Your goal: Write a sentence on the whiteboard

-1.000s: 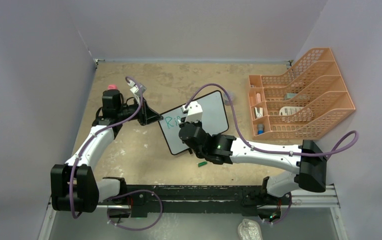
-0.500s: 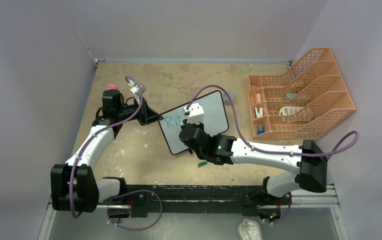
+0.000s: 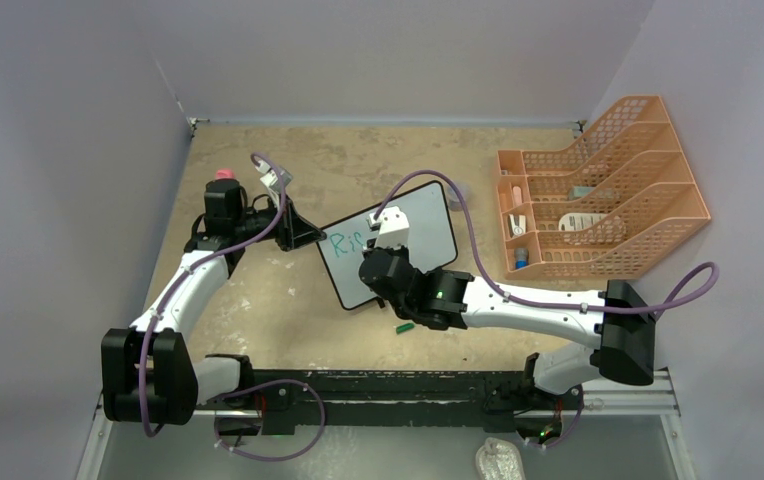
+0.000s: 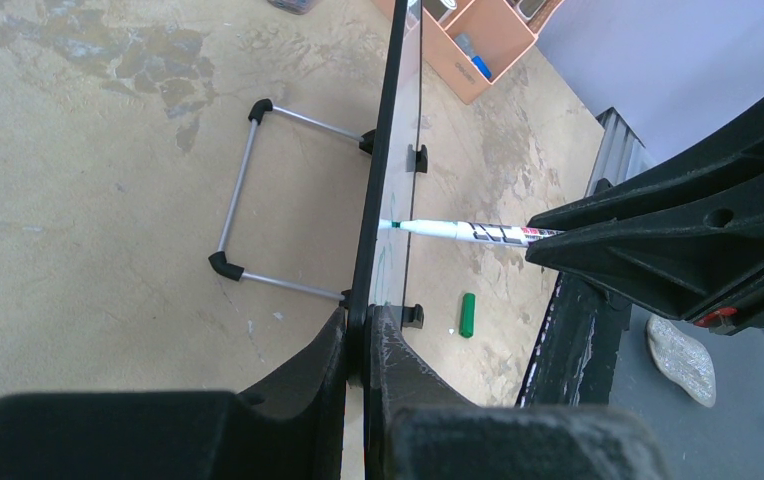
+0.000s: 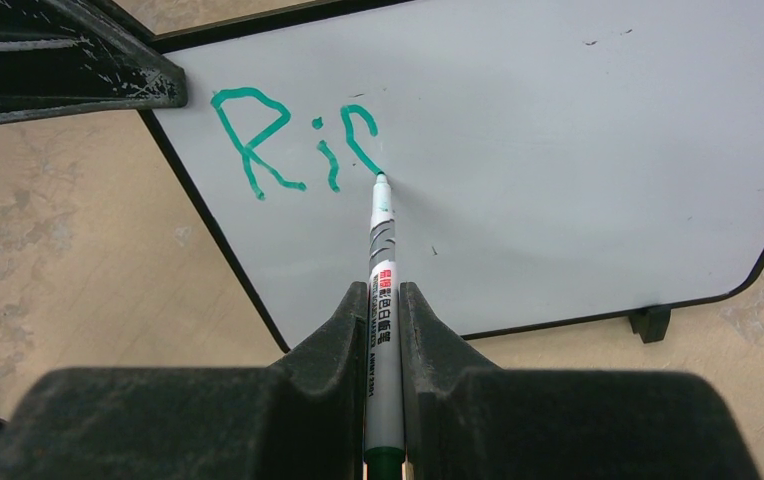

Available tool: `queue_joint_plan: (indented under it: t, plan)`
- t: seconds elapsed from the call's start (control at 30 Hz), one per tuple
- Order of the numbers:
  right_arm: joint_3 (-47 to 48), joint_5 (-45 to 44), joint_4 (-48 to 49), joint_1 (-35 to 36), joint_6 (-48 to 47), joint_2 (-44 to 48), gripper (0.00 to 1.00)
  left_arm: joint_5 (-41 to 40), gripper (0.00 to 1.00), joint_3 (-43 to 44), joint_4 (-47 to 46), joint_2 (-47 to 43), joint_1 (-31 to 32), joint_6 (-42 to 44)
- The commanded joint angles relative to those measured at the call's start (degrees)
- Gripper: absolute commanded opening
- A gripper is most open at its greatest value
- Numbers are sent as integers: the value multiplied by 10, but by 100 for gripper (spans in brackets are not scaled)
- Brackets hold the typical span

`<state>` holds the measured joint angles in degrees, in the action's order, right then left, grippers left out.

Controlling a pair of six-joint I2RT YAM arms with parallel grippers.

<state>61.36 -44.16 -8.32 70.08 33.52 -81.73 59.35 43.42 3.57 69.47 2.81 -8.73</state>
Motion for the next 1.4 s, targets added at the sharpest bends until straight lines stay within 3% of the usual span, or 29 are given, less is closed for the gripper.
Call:
queue_joint_plan:
  t: [0.0, 0.9, 1.37]
  plan:
    - [-5, -2, 6, -2, -3, 18, 0, -5, 0, 18, -2, 1, 3, 15]
    - [13, 19, 39, -1, -24, 23, 0, -5, 0, 18, -3, 2, 3, 14]
    - [-9, 30, 21, -18, -31, 84, 0, -6, 0, 18, -1, 3, 3, 16]
